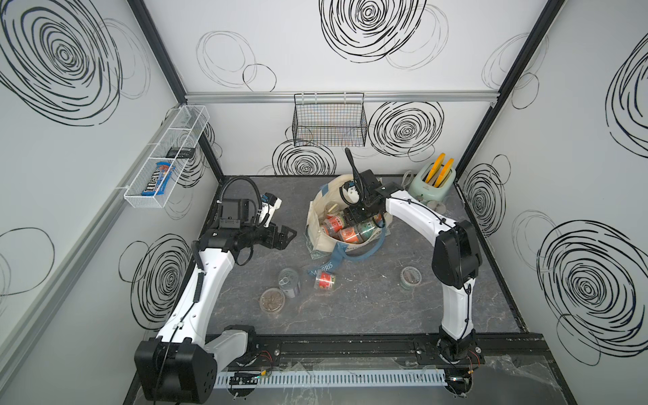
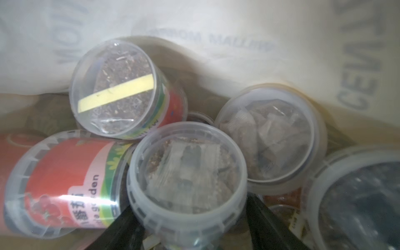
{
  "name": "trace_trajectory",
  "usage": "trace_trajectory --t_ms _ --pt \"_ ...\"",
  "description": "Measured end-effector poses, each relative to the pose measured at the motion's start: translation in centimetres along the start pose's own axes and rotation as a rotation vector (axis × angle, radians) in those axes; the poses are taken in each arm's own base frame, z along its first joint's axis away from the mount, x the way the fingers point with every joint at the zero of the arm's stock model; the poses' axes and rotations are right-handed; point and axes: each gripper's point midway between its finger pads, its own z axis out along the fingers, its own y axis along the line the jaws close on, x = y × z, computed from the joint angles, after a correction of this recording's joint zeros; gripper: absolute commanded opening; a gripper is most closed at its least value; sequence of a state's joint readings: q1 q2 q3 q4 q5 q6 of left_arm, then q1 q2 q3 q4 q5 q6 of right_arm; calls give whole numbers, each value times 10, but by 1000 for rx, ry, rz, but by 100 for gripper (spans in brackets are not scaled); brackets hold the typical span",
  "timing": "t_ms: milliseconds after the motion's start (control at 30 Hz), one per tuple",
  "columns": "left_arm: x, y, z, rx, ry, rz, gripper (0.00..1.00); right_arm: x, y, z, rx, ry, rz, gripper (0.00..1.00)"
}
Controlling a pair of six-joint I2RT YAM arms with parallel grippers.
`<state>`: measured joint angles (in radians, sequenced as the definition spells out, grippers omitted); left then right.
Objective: Take out the seed jars from the canvas bag
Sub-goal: Pick up the seed jar from the canvas bag.
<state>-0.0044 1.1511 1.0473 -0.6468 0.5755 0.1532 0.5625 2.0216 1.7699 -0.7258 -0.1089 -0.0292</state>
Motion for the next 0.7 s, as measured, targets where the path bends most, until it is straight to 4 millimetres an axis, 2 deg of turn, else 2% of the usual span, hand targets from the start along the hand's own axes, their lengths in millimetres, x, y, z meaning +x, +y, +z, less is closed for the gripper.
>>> trace_trajectory --t_ms 300,700 --pt "-2 0 0 -1 -8 5 96 -6 0 2 -24 -37 -86 78" --pt "-4 1 0 -2 -14 6 96 -9 2 4 -72 -55 -93 71"
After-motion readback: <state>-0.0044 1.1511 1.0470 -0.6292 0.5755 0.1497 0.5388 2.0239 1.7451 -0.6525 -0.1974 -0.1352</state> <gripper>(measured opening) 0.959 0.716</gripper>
